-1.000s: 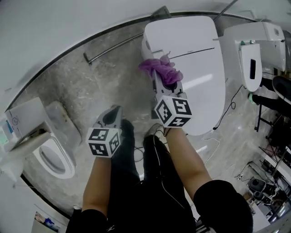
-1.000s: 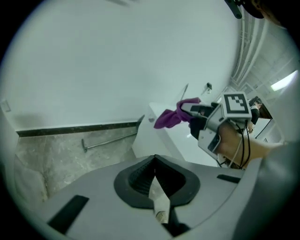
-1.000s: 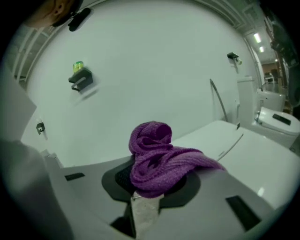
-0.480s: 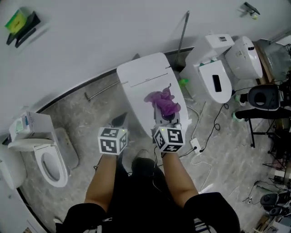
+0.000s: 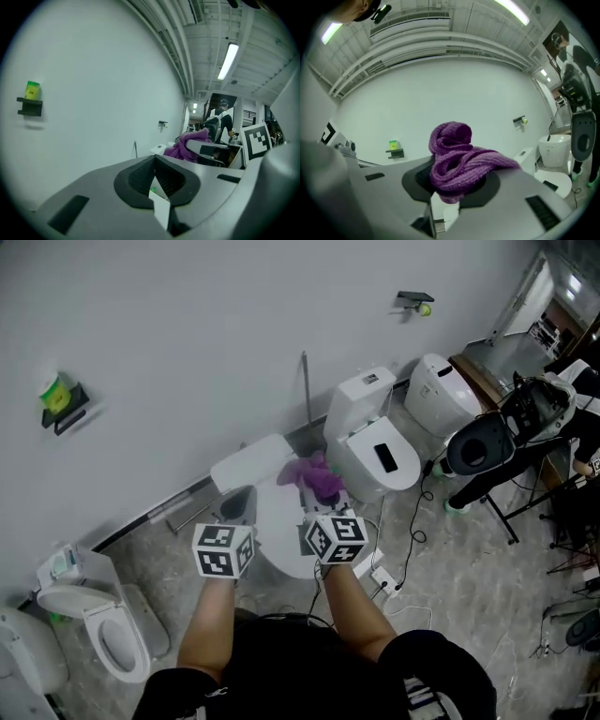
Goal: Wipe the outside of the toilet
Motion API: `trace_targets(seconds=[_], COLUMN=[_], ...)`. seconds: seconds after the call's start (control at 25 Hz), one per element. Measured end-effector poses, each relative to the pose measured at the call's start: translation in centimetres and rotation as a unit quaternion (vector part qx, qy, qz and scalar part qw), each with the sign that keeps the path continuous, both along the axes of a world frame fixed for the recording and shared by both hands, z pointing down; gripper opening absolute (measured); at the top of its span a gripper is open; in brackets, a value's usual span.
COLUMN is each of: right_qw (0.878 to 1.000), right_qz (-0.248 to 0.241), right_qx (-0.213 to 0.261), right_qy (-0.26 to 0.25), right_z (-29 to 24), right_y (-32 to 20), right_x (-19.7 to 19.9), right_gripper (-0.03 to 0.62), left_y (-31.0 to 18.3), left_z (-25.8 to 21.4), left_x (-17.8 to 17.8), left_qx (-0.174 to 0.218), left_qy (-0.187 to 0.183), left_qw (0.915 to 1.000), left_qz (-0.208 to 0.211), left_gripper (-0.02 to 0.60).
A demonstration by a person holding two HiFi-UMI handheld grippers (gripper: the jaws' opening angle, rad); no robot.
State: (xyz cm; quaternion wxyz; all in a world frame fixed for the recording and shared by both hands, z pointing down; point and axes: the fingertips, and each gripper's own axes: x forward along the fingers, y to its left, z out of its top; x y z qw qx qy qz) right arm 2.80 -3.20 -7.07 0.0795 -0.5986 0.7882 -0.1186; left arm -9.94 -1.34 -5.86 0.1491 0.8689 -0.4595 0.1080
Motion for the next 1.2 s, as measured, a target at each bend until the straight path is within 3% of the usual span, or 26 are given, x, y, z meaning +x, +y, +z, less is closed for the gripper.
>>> trace_targets(seconds=[0.16, 0.36, 0.72, 1.2], right_qw=[0.999, 0.999, 0.999, 0.998], right_qz=[0.002, -0.007, -0.004, -0.004], right_qx=[0.04, 0.041, 0.044, 0.059], right_qy=[0.011, 0.011, 0.023, 0.038], right_z=[-5.6, -8.2, -8.7, -9.3], right_y=[-1.4, -2.8, -4.0, -4.4], right_x=[0.6, 0.0, -0.8, -4.6], right_gripper=[0.094, 0.091, 0.089, 0.089], left_y=[-1.5, -3.6, -5.9, -7.2], left_z=[-3.3, -6.0, -6.3, -6.3], left_x=[0.2, 0.4, 0.6, -2.2], left_qx=[0.019, 0.03, 0.024, 0.029], left_qy=[-0.002, 0.002, 0.002, 0.009], left_qw=[0.9998, 0.9995, 0.999, 0.9981], left_qz=[0.004, 0.014, 0.037, 0.055], left_gripper=[0.006, 0.006, 0.006, 0.006])
